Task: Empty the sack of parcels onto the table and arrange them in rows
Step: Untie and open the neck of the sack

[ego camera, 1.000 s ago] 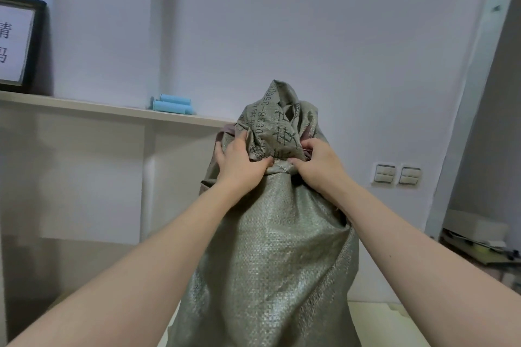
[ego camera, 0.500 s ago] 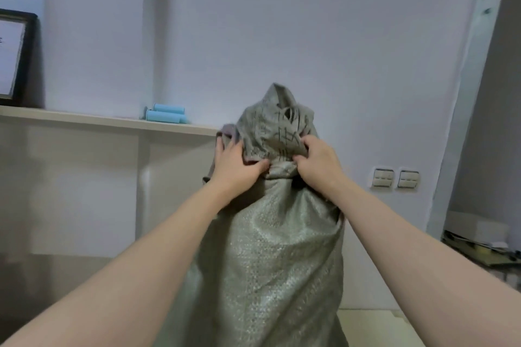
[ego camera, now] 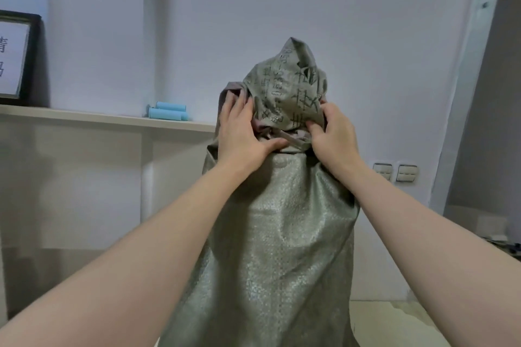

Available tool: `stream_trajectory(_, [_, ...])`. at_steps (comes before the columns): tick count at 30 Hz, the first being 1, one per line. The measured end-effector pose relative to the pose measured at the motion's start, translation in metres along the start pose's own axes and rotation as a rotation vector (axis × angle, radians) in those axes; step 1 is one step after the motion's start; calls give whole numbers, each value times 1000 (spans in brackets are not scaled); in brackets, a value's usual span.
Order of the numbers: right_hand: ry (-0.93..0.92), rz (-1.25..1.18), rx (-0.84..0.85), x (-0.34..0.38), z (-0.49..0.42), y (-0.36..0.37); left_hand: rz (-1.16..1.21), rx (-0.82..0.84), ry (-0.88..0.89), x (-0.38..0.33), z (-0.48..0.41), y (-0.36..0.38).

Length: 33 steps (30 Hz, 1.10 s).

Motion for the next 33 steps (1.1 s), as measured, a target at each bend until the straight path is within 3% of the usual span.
stream_trajectory(3, [91,162,173,-12,8,6,-47,158,-80,10,8,3])
stream_trajectory(10, [136,51,157,-15,20,-10,17,284,-308,4,30,-9])
stream_trajectory(14, [-5,-25,69,-8,32,-19,-65,458,-168,-11,39,-11])
stream_trajectory(17, [-126,-69,100,-2,41,-22,-175,553,-22,-21,54,-2])
stream_trajectory(21, [-211,-86,202,-2,53,-16,-231,420,-10,-12,59,-1])
stream_trajectory(27, [-75,-206,512,7,60,-5,-150,281,-39,2,60,-5])
stream_trajectory(29, [-178,45,605,6,60,2,-87,232,-28,5,59,-7])
stream_trajectory(31, [-208,203,569,-4,58,7,-30,187,-21,7,58,-8])
stream_trajectory(33, [-181,158,470,-9,56,10,1,134,-20,7,58,-7])
Point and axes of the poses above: each hand's wrist, its own z-axis away from the middle knuckle, its own y-axis out of the palm, x = y × z, the point moved 4 cm from there along -z, towards the middle knuckle, and after that the axes turned 1 degree about x, right-handed, at the moved point
